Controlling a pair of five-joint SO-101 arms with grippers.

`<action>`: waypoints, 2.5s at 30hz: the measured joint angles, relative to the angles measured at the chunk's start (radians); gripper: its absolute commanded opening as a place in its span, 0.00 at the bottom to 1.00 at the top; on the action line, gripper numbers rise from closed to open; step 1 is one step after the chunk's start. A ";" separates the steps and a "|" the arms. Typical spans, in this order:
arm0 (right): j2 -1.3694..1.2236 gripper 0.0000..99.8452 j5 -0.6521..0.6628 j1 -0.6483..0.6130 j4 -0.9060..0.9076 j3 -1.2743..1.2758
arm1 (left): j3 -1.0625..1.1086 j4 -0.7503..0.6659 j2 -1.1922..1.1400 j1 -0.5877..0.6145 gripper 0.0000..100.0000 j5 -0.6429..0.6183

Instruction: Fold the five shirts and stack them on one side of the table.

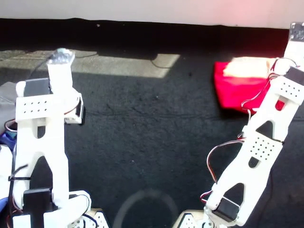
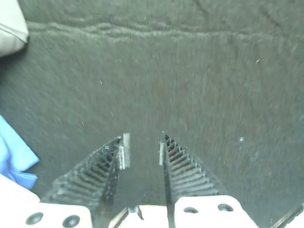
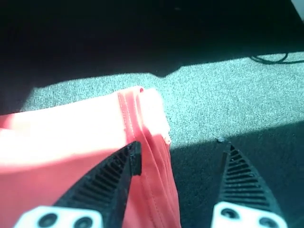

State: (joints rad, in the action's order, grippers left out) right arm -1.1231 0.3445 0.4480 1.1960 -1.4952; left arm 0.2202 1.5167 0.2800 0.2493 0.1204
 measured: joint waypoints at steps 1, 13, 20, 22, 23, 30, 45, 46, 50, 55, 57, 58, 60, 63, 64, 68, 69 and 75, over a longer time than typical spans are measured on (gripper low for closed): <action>0.000 0.26 0.000 0.000 0.017 -0.028 | -0.032 0.018 0.000 0.006 0.13 0.002; 0.089 0.26 -0.081 -0.008 0.411 -0.147 | -0.222 0.035 0.000 0.470 0.25 0.133; 0.247 0.26 -0.081 -0.107 0.552 -0.149 | -0.224 -0.175 -0.176 0.620 0.25 0.267; 0.282 0.26 -0.081 -0.135 0.554 -0.149 | -0.256 -0.181 -0.278 0.620 0.25 0.273; 0.301 0.26 -0.081 -0.149 0.555 -0.149 | -0.282 -0.181 -0.324 0.620 0.25 0.276; 0.457 0.26 -0.081 -0.176 0.557 -0.149 | -0.517 -0.187 -0.621 0.628 0.25 0.279; 0.732 0.26 -0.081 -0.031 0.557 -0.160 | -0.818 0.003 -0.856 0.506 0.01 0.281; 0.738 0.26 -0.083 -0.026 0.557 -0.161 | -0.836 0.026 -0.856 0.488 0.01 0.265; 0.796 0.26 -0.087 -0.021 0.557 -0.077 | -0.928 0.130 -0.812 0.394 0.01 0.192; 0.922 0.26 -0.147 -0.023 0.557 0.267 | -0.996 0.229 -0.683 0.212 0.01 0.132; 0.987 0.26 -0.163 -0.028 0.557 0.430 | -0.999 0.236 -0.624 0.127 0.01 0.110; 1.020 0.26 -0.167 -0.034 0.557 0.509 | -0.999 0.236 -0.592 0.086 0.01 0.101; 1.088 0.26 -0.172 -0.052 0.557 0.675 | -0.999 0.236 -0.531 -0.006 0.01 0.081; 1.178 0.26 -0.172 -0.086 0.557 0.904 | -0.999 0.239 -0.446 -0.160 0.01 0.061; 1.208 0.26 -0.172 -0.098 0.557 0.974 | -0.999 0.239 -0.423 -0.213 0.01 0.061; 1.316 0.26 -0.176 -0.158 0.554 1.195 | -0.999 0.239 -0.370 -0.436 0.01 0.055; 1.344 0.26 -0.178 -0.173 0.540 1.241 | -0.999 0.235 -0.368 -0.489 0.01 0.055; 1.527 0.26 -0.180 -0.261 0.454 1.475 | -0.999 0.133 -0.368 -0.689 0.06 0.055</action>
State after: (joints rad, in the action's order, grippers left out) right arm 0.4035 0.1649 0.1872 1.6502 -0.0207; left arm -0.7787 1.6502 -0.0882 -0.4396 0.1757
